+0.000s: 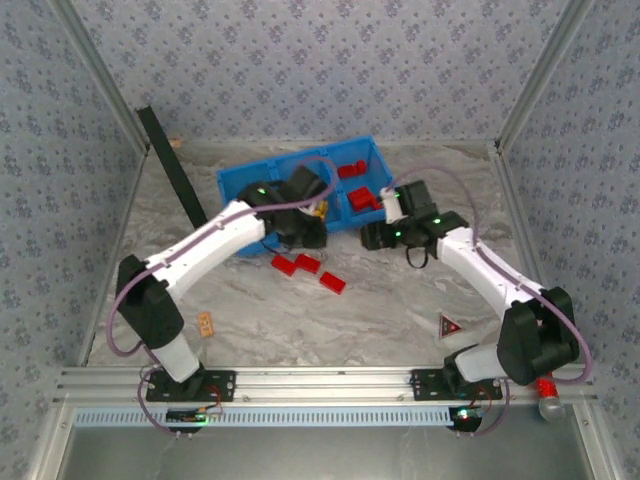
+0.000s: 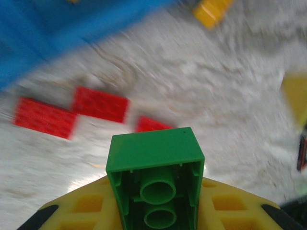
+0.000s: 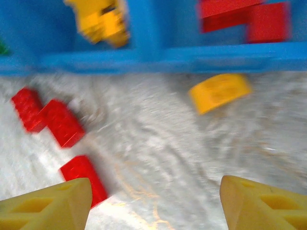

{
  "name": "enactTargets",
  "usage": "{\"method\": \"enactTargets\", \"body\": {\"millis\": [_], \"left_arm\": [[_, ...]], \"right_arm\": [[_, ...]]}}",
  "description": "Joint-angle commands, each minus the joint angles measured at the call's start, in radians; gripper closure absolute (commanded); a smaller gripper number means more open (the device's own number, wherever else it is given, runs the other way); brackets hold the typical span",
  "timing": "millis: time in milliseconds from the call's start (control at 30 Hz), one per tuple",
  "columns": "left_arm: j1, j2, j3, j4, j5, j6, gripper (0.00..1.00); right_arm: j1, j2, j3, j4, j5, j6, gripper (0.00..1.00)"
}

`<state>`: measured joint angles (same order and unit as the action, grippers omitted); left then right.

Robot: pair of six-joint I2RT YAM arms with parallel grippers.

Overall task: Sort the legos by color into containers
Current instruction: Place the lego in the container.

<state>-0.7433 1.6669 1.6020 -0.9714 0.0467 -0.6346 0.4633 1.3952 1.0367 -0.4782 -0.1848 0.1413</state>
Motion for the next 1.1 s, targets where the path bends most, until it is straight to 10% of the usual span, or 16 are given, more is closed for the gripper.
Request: {"method": "enactTargets", "body": {"millis": [0,400,800,1067], "left_arm": [[0.116,-0.025,0.013,-0.009,-0.041,0.099,0.77],[0.424,0.146,0.057,0.084,0.049,0.16,0.75],[0.449,0.349,0.136,0.088,0.065,0.157,0.71],[0.449,0.35,0.13,0.074,0.04,0.147,0.5]], "right_arm": [[0.135,0.047,-0.011,0.015,0.055,-0.018,0.24],[0.361,0.302,0.083,-0.04,0.197,-0.087,0.14],[0.365,0.405,0.092,-0.016,0.212,-0.119,0.21],[0.351,0.425,0.074,-0.003,0.182,-0.129,0.43]]}}
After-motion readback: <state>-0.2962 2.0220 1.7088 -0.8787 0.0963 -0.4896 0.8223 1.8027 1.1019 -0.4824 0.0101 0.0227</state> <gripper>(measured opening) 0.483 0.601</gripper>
